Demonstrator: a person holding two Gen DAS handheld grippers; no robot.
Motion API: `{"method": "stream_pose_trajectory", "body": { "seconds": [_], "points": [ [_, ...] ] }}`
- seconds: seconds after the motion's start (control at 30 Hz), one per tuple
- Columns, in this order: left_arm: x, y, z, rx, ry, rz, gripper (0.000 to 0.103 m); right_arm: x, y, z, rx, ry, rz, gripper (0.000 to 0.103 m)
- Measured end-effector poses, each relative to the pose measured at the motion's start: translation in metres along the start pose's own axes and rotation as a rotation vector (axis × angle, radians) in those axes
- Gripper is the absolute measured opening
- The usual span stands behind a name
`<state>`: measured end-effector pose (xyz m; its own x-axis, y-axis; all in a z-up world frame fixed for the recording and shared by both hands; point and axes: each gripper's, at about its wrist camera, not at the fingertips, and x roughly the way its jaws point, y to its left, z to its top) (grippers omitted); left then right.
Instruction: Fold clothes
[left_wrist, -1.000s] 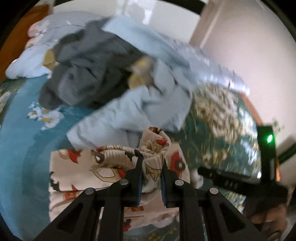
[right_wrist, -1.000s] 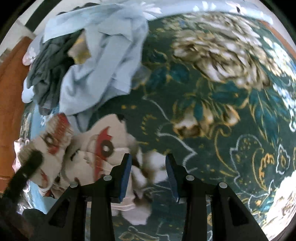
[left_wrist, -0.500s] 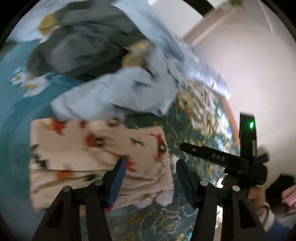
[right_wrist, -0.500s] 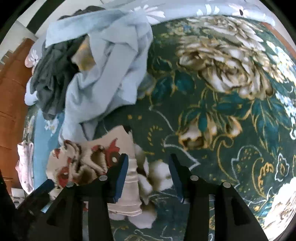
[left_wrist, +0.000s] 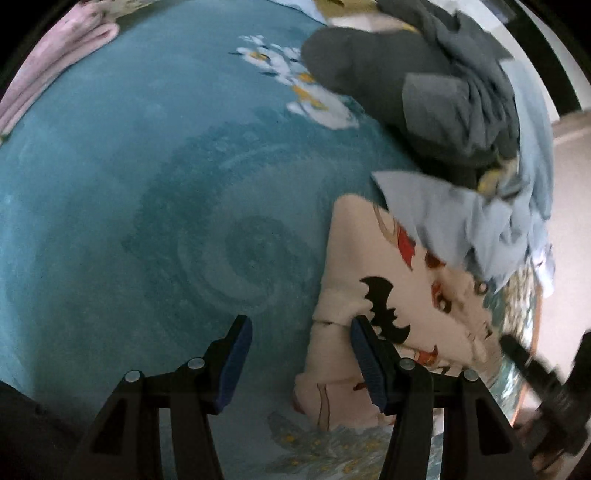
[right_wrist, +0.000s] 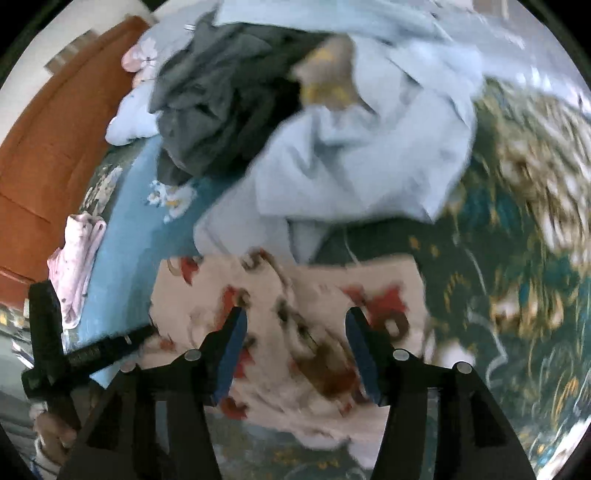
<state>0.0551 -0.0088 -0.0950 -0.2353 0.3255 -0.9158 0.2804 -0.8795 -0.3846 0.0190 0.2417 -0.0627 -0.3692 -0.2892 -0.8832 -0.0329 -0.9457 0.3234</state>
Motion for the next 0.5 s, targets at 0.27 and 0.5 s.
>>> {"method": "stream_pose_trajectory", "body": {
  "seconds": [0.27, 0.5],
  "points": [
    [-0.015, 0.023, -0.003, -0.115, -0.022, -0.172, 0.060, 0.054, 0.018, 0.019, -0.115, 0.130, -0.083, 0.057],
    [-0.023, 0.037, -0.005, -0.186, -0.029, -0.268, 0.060, 0.020, 0.023, 0.015, -0.084, 0.101, -0.018, 0.008]
  ]
}}
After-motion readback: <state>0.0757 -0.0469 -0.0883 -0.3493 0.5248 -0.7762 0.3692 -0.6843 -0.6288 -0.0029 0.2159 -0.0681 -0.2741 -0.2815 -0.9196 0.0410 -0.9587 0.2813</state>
